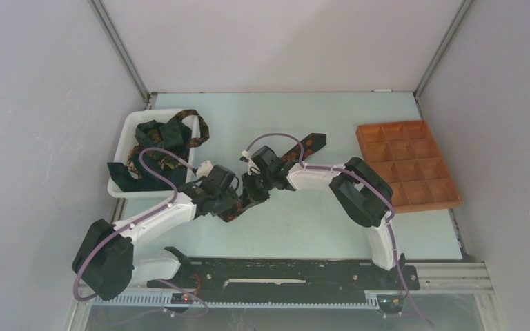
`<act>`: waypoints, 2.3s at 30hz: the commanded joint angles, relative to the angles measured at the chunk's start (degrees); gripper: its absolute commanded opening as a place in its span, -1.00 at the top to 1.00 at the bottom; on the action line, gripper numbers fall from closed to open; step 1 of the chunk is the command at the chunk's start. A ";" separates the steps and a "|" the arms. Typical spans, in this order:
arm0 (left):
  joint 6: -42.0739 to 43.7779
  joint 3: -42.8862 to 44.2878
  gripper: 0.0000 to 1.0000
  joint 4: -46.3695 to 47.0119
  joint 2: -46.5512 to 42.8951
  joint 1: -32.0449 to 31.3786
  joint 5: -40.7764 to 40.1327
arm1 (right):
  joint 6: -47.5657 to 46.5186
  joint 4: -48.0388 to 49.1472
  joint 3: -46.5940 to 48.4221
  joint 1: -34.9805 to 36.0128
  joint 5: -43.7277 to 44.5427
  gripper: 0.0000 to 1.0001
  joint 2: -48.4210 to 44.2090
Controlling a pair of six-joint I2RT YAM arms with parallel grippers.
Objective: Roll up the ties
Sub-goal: Roll the tie at the center of the board.
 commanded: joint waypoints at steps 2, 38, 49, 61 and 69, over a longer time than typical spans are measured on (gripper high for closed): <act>-1.85 -1.08 -0.08 0.73 -2.95 -1.60 -2.04 | -0.32 2.75 0.11 -0.28 -0.54 0.68 -4.18; -4.44 -8.34 1.00 7.06 -9.81 -5.09 -5.59 | 1.82 6.95 2.04 -1.23 -2.76 0.27 -1.15; -4.39 -8.47 1.00 7.20 -9.79 -5.27 -5.56 | 1.63 7.06 3.81 -0.52 -4.99 0.31 3.56; -1.69 -6.49 0.47 1.83 -15.20 -5.25 -6.76 | 1.23 6.12 4.02 -1.02 -4.24 0.66 5.92; 0.33 -6.76 -0.97 -9.79 -30.99 -5.27 -10.60 | 0.23 5.03 4.08 -1.15 -3.11 0.78 6.89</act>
